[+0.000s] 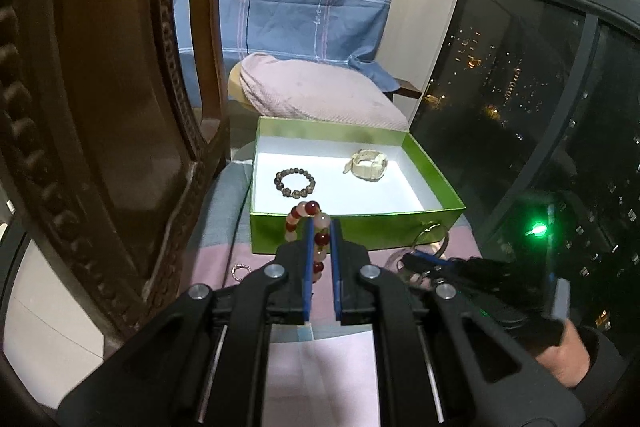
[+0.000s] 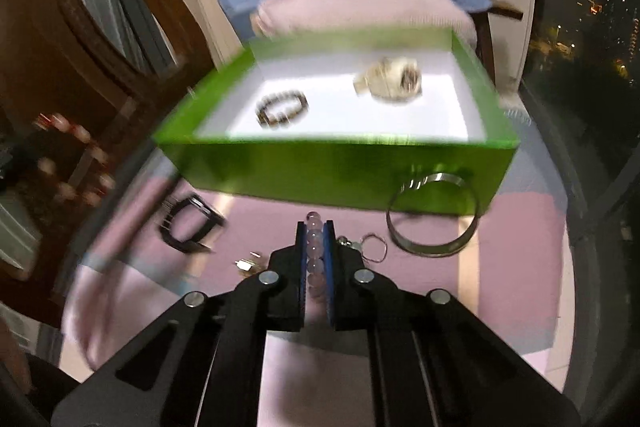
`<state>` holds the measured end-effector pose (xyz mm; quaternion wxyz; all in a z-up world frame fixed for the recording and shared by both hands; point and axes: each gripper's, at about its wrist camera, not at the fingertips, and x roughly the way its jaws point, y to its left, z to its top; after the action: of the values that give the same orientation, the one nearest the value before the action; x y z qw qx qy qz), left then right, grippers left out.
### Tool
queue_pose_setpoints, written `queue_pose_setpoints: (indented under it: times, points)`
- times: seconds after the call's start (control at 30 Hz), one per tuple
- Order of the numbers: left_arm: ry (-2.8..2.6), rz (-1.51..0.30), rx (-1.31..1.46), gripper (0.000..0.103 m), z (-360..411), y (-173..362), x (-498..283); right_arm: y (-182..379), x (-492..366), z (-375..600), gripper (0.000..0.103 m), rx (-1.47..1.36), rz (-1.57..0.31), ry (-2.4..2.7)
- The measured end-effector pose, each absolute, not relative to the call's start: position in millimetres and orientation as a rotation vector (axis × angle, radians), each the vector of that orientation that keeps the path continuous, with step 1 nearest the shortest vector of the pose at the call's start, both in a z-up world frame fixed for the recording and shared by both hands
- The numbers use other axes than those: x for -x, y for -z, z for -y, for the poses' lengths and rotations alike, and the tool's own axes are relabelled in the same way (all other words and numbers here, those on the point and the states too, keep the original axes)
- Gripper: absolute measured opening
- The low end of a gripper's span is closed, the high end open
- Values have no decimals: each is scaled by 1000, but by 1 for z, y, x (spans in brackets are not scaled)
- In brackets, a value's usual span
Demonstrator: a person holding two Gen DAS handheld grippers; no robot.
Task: Organize jewelry
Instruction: 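Lift the red-and-white bracelet with the left gripper while the right opens over the pink bracelet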
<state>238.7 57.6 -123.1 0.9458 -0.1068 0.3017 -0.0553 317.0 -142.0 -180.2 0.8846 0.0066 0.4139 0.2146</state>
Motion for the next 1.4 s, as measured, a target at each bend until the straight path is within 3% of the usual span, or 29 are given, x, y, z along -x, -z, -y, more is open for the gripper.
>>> queue_pose_setpoints:
  times: [0.43, 0.7, 0.87, 0.93, 0.97, 1.0, 1.4]
  points:
    - [168, -580, 209, 8, -41, 93, -194, 86, -241, 219, 8, -177, -692, -503]
    - [164, -612, 224, 8, -35, 100, -194, 125, -252, 218, 8, -239, -827, -533]
    - [162, -607, 217, 8, -33, 100, -197, 160, -274, 187, 8, -123, -921, -487]
    - [162, -609, 209, 8, -34, 100, -196, 160, -274, 189, 15, -85, -884, -432]
    - [165, -606, 211, 8, -35, 100, -195, 157, -274, 193, 32, -77, -875, -389]
    - [166, -604, 210, 8, -35, 100, -196, 156, -274, 197, 43, -88, -869, -370]
    - [175, -621, 211, 8, -36, 103, -201, 185, -258, 153, 43, 136, -883, -429]
